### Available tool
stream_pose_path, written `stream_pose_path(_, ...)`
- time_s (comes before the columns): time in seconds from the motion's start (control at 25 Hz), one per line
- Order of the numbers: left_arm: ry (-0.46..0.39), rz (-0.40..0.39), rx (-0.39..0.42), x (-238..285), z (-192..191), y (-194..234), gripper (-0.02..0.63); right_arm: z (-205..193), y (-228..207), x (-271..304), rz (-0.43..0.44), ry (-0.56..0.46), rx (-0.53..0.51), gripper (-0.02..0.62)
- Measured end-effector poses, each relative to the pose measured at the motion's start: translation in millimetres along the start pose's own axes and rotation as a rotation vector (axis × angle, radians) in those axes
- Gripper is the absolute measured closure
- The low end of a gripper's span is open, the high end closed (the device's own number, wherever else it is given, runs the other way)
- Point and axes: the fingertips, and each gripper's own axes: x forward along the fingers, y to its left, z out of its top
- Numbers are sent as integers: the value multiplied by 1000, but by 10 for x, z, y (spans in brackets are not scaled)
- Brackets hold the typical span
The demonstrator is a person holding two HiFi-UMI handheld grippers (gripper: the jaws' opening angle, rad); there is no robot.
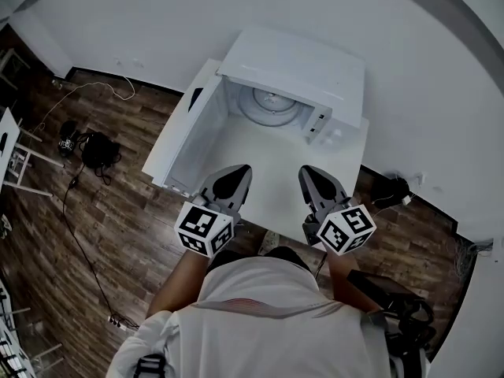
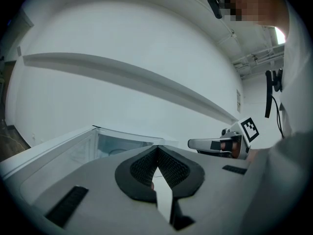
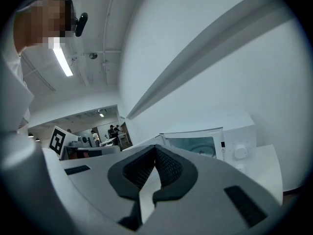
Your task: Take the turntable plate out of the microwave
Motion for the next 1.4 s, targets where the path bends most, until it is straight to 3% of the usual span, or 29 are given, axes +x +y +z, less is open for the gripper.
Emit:
stream_pose_path(0.2, 31, 46, 6, 315, -32, 19, 595, -49, -330, 146, 45, 20, 26, 592)
stream_pose_path(0.64, 42, 11, -81, 675, -222, 339, 595, -303, -474, 477, 6, 31, 121, 592)
stream_pose_path(0.8, 28, 15, -222, 864, -421, 579, 595, -495, -571, 682, -9, 33, 230, 592)
stream_pose_path(0.92, 26, 7, -321, 1044, -585, 751, 595, -667, -735, 865, -24, 19, 380, 592)
stream_pose_path(1.16, -2, 18, -534, 1380, -998, 1066, 595, -1030, -1004, 1232, 10, -6, 593, 592)
stream_pose_path(1.4, 7, 42, -831, 1691, -1441, 1431, 595, -1331, -1401, 1592, 4, -61, 839, 569)
